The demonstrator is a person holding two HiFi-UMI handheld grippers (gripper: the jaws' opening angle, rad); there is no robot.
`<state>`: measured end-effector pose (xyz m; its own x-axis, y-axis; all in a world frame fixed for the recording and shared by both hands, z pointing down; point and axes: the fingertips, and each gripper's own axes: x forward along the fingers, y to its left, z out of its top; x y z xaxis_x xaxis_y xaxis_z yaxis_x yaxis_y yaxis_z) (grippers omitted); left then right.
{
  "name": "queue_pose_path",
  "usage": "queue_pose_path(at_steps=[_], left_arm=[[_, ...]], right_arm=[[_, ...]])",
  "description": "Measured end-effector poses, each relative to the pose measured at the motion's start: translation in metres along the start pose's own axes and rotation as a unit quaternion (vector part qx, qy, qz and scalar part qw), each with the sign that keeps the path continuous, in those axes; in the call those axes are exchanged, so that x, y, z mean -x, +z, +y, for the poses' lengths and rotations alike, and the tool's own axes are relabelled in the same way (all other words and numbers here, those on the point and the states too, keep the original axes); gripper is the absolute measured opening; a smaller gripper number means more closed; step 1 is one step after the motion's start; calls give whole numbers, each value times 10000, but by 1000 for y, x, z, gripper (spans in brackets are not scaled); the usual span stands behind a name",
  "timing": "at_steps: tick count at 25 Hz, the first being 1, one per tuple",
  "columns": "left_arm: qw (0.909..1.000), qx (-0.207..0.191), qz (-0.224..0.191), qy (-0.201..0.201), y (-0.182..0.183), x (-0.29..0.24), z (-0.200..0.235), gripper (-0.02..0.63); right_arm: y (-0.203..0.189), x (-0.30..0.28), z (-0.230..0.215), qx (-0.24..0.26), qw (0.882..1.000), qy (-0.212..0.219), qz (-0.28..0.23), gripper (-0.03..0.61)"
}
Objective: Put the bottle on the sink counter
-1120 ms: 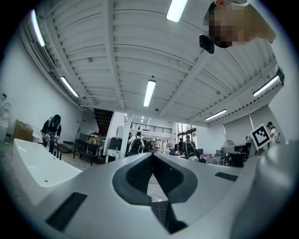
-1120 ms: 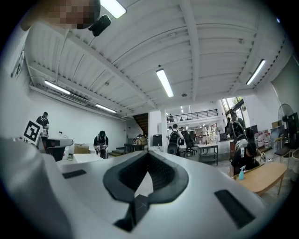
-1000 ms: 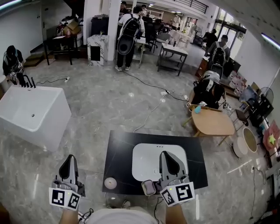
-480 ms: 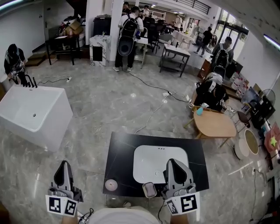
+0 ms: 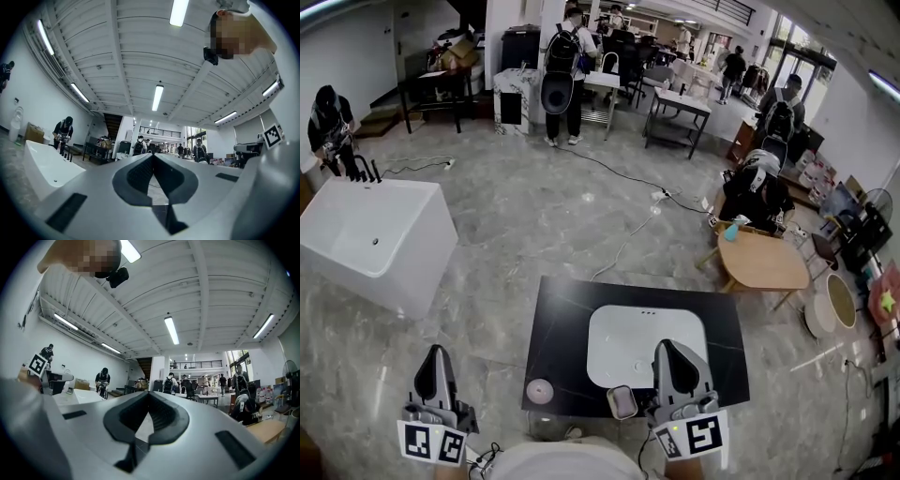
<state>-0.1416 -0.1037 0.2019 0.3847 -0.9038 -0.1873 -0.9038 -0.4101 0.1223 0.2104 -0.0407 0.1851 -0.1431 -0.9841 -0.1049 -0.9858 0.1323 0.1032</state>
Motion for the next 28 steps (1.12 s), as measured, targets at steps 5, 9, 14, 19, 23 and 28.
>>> queue_pose_path(at_steps=[5, 9, 14, 19, 23, 28], left_arm=[[10000, 34, 12, -25, 0, -1, -5, 14], [10000, 38, 1, -91, 0, -5, -10, 14], [9999, 36, 32, -93, -2, -4, -16, 14], [10000, 8, 15, -63, -4, 1, -23, 14], [10000, 17, 15, -54, -3, 0, -27, 14], [10000, 33, -22, -66, -8, 1, -35, 14]], right_arm=[[-1, 4, 2, 60, 10000, 35, 58, 11], [-1, 3, 0, 76, 9999, 8, 79, 11], [-5, 6, -5, 160, 9998, -28, 139, 9], [-8, 8, -6, 135, 9998, 68, 101, 9], [-6, 7, -5, 154, 9997, 149, 110, 9], [-12, 9, -7, 170, 9995, 215, 131, 9]])
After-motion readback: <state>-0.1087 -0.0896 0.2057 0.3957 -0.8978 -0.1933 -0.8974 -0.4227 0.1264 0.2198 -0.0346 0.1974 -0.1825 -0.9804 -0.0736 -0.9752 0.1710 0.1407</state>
